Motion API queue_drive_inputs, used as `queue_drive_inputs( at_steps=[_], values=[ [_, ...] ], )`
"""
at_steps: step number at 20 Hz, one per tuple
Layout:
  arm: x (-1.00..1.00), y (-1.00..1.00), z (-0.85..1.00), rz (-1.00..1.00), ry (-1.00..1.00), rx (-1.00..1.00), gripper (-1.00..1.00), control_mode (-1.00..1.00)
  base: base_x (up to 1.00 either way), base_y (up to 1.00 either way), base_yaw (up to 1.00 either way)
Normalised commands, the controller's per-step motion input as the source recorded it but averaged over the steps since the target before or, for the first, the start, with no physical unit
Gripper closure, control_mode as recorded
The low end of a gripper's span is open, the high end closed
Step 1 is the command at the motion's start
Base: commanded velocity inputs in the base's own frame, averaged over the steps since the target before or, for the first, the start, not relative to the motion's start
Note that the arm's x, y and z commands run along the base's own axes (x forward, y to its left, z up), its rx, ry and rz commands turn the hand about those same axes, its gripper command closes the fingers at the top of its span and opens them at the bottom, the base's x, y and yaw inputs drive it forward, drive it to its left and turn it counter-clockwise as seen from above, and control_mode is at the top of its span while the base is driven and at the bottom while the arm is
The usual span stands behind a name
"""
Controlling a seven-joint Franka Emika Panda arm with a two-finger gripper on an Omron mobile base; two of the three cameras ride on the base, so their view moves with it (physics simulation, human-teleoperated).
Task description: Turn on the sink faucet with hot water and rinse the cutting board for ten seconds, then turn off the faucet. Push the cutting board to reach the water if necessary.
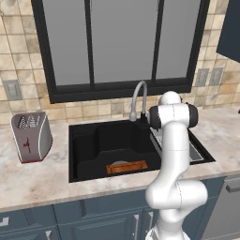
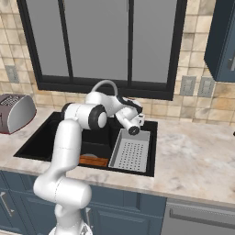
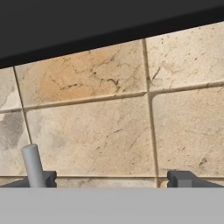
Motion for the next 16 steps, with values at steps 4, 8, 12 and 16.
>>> queue_drive_inputs(
  at_steps=[4,8,12,16],
  values=[
    [0.03,0.0,0.0,0.0,0.0,0.0,-1.0,-1.0,0.0,0.0,0.0],
    [0.07,0.0,0.0,0.0,0.0,0.0,-1.0,-1.0,0.0,0.0,0.0],
    [0.04,0.0,0.0,0.0,0.0,0.0,-1.0,-1.0,0.0,0.0,0.0],
    [0.0,-0.06,0.0,0.02,0.0,0.0,-1.0,-1.0,0.0,0.0,0.0]
  ],
)
